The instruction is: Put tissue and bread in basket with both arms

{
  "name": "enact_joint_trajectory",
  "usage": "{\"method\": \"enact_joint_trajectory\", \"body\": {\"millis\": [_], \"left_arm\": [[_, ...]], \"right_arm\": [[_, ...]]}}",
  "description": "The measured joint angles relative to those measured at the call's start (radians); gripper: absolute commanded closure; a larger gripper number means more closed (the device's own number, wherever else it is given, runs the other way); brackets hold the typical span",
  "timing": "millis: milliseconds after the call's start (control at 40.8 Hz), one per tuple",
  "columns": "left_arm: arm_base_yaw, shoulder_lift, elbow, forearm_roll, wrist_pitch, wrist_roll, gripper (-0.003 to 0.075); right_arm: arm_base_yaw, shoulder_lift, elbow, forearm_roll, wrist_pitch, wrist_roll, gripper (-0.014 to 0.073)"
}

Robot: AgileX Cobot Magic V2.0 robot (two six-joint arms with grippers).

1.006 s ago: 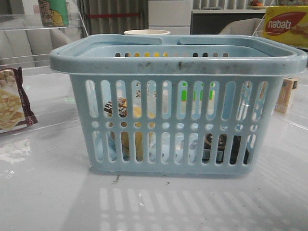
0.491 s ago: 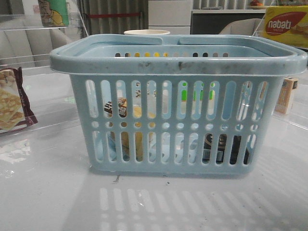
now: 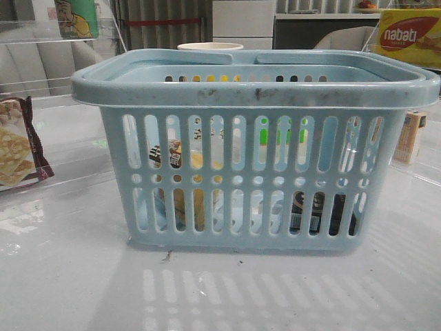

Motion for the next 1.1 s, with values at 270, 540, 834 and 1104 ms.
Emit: {"method": "enact_joint_trajectory", "body": {"millis": [270, 540, 834, 1104], "left_arm": [[0.0, 0.0, 0.0, 0.0, 0.0, 0.0, 0.0624], [0.0, 0.0, 0.0, 0.0, -0.002, 0.0, 0.0624], [0.0, 0.0, 0.0, 0.0, -0.002, 0.0, 0.0624], [0.0, 0.0, 0.0, 0.0, -0.002, 0.0, 0.0624]], "right_arm": [[-0.03, -0.065, 0.162, 0.031, -0.147, 0.0, 0.0541], [-0.03, -0.065, 0.163, 0.031, -0.169, 0.0, 0.0541], [-0.03, -0.067, 0.163, 0.031, -0.171, 0.0, 0.0541], [-0.03, -0.067, 0.163, 0.031, -0.171, 0.0, 0.0541]]}}
